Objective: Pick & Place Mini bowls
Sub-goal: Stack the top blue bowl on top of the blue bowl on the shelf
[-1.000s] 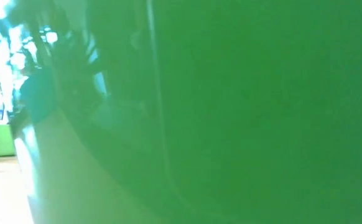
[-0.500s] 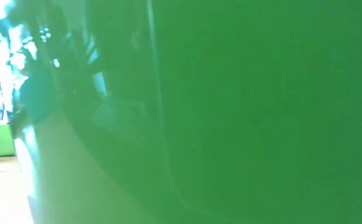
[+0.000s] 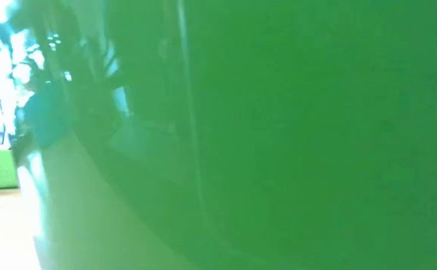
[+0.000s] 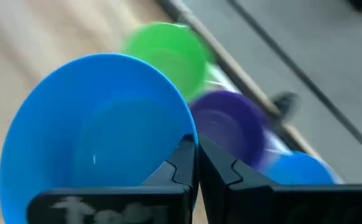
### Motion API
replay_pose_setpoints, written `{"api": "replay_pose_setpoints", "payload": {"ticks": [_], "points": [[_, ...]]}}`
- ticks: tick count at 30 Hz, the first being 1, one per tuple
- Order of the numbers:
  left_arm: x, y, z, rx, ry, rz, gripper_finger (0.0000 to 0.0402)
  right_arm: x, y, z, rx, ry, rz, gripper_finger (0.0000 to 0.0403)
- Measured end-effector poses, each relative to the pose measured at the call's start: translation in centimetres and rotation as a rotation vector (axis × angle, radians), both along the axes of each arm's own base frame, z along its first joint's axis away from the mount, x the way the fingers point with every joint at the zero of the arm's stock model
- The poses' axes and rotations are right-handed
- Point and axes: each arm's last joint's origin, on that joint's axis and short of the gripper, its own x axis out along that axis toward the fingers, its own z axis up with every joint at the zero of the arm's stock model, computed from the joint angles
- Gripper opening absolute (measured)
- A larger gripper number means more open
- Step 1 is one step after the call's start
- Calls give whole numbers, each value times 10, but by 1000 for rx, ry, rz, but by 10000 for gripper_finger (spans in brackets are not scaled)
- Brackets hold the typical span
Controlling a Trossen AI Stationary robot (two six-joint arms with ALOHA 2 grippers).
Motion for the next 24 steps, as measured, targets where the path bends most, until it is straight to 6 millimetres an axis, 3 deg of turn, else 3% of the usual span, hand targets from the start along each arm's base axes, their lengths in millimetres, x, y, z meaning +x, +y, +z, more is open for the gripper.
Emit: {"api": "replay_pose_setpoints", "payload": {"ticks": [11, 17, 24], "points": [[0, 0, 0, 0, 0, 0, 85, -28, -45, 16, -141, 126, -305, 8], [0, 0, 0, 0, 0, 1, 85, -32, -60, 3, -201, 257, -419, 8], [0, 0, 0, 0, 0, 1, 85, -24, -75, -18, -227, 398, -471, 8]]}}
